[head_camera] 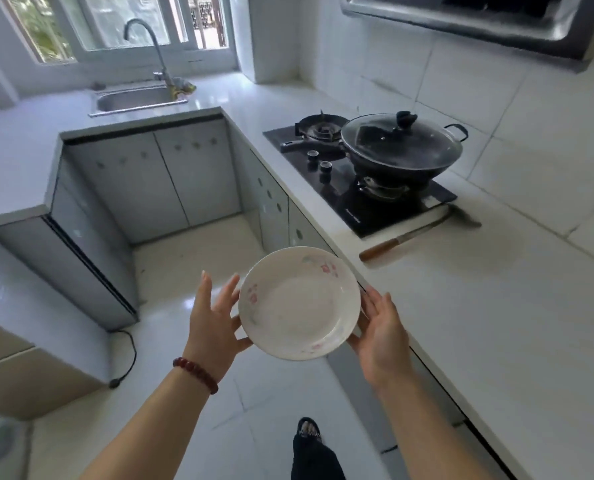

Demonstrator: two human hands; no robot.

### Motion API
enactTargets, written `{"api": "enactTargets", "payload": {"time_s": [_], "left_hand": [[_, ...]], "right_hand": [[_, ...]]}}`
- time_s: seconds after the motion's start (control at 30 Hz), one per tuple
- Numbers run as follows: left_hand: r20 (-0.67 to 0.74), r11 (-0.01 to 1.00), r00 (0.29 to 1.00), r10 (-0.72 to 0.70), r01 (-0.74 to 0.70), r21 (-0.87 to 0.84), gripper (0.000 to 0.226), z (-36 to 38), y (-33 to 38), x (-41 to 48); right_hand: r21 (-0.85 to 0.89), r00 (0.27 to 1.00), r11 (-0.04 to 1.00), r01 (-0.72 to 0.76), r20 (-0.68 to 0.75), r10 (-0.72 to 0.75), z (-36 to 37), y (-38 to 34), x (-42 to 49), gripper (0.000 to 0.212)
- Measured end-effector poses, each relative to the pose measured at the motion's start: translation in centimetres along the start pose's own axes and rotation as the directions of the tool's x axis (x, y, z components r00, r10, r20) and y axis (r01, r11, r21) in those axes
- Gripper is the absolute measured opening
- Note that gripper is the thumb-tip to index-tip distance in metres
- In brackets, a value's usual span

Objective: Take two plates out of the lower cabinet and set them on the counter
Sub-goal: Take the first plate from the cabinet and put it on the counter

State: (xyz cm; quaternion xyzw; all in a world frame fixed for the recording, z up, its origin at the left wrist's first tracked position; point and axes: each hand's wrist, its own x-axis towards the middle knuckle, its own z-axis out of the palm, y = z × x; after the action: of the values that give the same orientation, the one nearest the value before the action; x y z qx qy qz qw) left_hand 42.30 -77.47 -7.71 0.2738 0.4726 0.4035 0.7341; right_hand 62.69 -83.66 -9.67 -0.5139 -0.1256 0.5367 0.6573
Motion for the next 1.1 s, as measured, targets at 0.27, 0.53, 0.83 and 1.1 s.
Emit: {"api": "enactTargets", "payload": {"time_s": [0.27, 0.53, 0.83, 1.1], "left_hand": [[-0.143, 0.991, 0.985, 0.093, -0.106, -0.080, 0.077, -2.6, 7.5, 9.1], [-0.260, 0.970, 0.953, 0.157, -0.198, -0.138, 0.084, -7.0, 13.3, 16.1], [-0.320, 0.957, 0.929, 0.189, -0.247, -0.153, 0.078, -14.6, 22.2, 25.7], [-0.310, 0.949, 0.926, 0.218, -0.275, -0.155, 0.074, -20.2, 33.1, 33.9]], "right_hand": [[-0.041, 0.975, 0.997, -0.062, 0.212, 0.069, 10.0, -1.3, 12.4, 0.048], [-0.077, 0.931, 0.985, -0.156, 0.322, 0.173, 19.5, -0.1, 21.6, 0.046], [-0.116, 0.909, 0.976, -0.183, 0.358, 0.212, 33.2, 3.6, 31.0, 0.044], [-0.083, 0.914, 0.984, -0.160, 0.363, 0.179, 46.1, 4.8, 38.0, 0.041]]}}
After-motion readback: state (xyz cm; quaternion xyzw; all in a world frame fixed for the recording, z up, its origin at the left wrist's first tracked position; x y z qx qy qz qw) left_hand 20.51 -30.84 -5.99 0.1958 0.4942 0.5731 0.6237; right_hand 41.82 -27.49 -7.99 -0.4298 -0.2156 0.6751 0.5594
